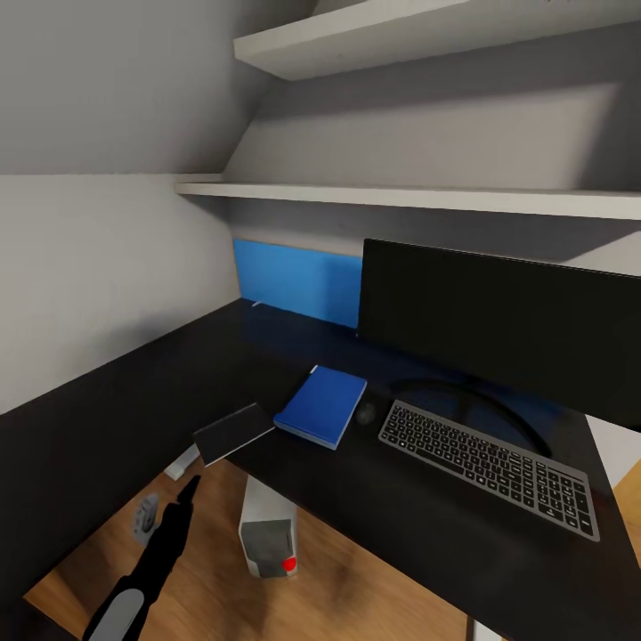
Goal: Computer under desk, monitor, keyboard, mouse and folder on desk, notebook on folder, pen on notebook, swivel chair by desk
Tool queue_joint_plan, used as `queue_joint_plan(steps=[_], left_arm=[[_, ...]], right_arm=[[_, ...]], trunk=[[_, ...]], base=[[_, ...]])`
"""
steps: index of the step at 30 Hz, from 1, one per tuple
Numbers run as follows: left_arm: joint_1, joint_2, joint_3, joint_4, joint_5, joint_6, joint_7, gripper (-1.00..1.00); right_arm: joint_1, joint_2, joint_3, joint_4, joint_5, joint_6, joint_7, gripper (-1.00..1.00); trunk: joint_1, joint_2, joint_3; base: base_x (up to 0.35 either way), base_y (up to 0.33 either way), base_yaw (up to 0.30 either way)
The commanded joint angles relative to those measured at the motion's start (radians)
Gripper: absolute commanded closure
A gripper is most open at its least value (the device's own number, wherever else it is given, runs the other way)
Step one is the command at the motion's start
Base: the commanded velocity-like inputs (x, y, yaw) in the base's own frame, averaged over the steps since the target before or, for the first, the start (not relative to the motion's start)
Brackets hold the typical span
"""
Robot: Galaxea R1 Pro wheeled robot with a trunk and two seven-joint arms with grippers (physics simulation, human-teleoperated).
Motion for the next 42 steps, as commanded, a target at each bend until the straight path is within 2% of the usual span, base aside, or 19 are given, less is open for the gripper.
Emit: queue_joint_plan(steps=[1, 12, 31, 42], left_arm=[[0.004, 0.004, 0.001, -0.006, 0.008, 0.009, -0.010, -1.00], [0.020, 0.017, 0.002, -0.043, -0.005, 0.068, -0.040, -1.00], [0.022, 0.018, 0.001, -0.044, -0.007, 0.072, -0.083, -1.00], [0.017, 0.016, 0.007, 0.024, 0.003, 0.069, -0.080, -1.00]], right_arm=[[-0.002, 0.000, 0.004, -0.004, -0.008, 0.001, 0.002, -1.00], [-0.011, 0.002, 0.006, -0.016, -0.005, 0.013, 0.003, -1.00], [-0.011, 0.001, 0.006, -0.015, -0.004, 0.013, 0.003, -1.00], [-0.011, -0.002, 0.006, -0.015, -0.004, 0.010, 0.003, -1.00]], trunk=[[0.000, 0.000, -0.001], [0.000, 0.000, -0.001], [0.000, 0.000, -0.001], [0.000, 0.000, -0.001]], base=[[0.000, 0.000, 0.000], [0.000, 0.000, 0.000], [0.017, 0.004, 0.000], [0.131, 0.041, 0.000]])
